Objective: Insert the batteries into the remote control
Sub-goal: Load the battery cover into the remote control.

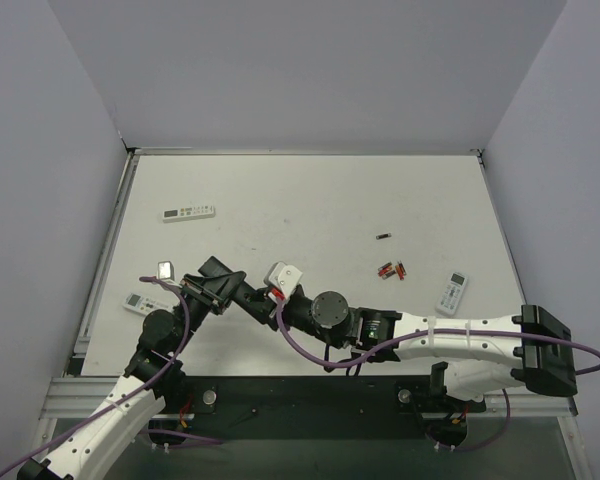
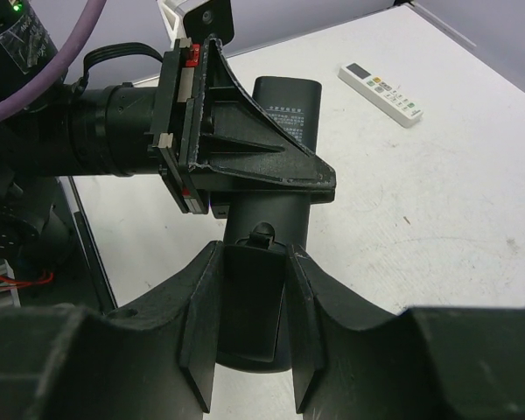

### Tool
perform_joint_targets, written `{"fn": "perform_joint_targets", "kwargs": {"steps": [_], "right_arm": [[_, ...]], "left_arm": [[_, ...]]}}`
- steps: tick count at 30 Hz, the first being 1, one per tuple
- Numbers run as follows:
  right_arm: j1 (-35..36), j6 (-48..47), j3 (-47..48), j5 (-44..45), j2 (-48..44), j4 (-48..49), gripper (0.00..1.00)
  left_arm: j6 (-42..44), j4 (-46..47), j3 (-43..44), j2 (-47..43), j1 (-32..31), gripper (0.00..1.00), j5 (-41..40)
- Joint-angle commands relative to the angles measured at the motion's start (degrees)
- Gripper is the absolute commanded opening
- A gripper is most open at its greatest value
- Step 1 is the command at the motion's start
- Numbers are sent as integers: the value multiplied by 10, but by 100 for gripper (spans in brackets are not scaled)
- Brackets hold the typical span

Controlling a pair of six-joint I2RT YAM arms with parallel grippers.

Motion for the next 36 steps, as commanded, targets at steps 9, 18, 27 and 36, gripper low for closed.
{"fn": "perform_joint_targets", "kwargs": {"steps": [9,18,27,36], "right_arm": [[-13,6,-12,-10,20,3,20],[-32,42,-39,-39,15,32,20],[-56,51,-63,-92,7,53,20],[-57,45,-61,-102,7,47,29]], "left_arm": [[-20,74,-45,-7,0,0,-2],[-27,86,-49,-6,-1,0,-3],[-39,99,-51,-6,-1,0,-5],[-35,103,-49,6,-1,0,-2]]}}
